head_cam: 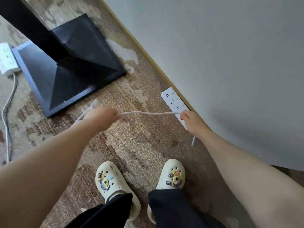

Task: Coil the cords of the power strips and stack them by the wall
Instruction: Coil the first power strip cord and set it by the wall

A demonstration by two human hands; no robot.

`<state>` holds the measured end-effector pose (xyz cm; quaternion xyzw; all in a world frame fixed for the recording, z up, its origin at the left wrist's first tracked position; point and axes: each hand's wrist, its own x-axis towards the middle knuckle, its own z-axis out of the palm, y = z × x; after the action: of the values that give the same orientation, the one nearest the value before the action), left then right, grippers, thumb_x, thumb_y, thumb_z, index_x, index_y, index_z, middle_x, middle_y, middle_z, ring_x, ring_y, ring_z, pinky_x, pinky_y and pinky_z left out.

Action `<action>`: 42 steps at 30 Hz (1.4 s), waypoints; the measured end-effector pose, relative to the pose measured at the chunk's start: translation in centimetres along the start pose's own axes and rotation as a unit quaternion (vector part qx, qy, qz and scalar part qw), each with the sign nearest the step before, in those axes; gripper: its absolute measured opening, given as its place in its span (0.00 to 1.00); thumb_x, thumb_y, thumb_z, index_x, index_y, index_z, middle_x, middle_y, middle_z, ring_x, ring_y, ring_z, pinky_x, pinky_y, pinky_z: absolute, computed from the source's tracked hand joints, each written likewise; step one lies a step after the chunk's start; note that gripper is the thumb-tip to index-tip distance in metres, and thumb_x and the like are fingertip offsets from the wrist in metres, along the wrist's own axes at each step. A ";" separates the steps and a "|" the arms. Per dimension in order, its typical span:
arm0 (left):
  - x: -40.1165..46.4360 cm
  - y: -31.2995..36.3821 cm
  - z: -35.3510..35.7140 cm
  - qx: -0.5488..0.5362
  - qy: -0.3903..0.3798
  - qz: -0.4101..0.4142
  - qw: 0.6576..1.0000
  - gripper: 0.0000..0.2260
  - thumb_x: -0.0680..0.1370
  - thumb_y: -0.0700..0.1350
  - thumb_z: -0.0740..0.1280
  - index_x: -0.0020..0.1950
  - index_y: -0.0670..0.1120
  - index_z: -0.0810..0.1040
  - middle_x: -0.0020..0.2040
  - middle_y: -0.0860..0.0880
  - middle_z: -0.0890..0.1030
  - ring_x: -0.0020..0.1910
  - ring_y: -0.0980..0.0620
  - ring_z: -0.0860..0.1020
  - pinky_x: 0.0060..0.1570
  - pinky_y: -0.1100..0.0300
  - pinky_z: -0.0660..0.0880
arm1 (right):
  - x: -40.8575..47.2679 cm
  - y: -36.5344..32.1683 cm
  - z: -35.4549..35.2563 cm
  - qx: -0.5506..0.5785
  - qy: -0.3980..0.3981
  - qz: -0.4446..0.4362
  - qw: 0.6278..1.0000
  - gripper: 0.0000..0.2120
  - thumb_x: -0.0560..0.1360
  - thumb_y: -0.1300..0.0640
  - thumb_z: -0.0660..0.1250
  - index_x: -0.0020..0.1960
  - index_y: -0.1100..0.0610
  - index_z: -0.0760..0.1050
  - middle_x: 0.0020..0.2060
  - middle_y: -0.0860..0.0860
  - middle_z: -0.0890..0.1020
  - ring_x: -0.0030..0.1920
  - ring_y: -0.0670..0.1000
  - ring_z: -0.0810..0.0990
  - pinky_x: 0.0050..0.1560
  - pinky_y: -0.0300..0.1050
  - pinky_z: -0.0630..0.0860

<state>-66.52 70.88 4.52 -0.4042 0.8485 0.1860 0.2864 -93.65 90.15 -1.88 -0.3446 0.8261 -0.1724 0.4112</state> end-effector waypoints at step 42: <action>-15.2 11.6 -10.0 -0.307 0.138 0.020 0.941 0.15 0.82 0.47 0.57 0.44 0.44 0.80 0.35 0.48 0.78 0.28 0.52 0.72 0.26 0.61 0.66 | -13.8 -14.3 -6.1 0.429 0.077 -0.027 0.900 0.24 0.84 0.45 0.54 0.46 0.60 0.82 0.34 0.53 0.83 0.31 0.49 0.78 0.38 0.43 0.76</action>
<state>-71.30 81.20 22.84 -0.4772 0.7892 0.3857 0.0250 -86.54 89.93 17.63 -0.1427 0.6914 -0.5473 0.4495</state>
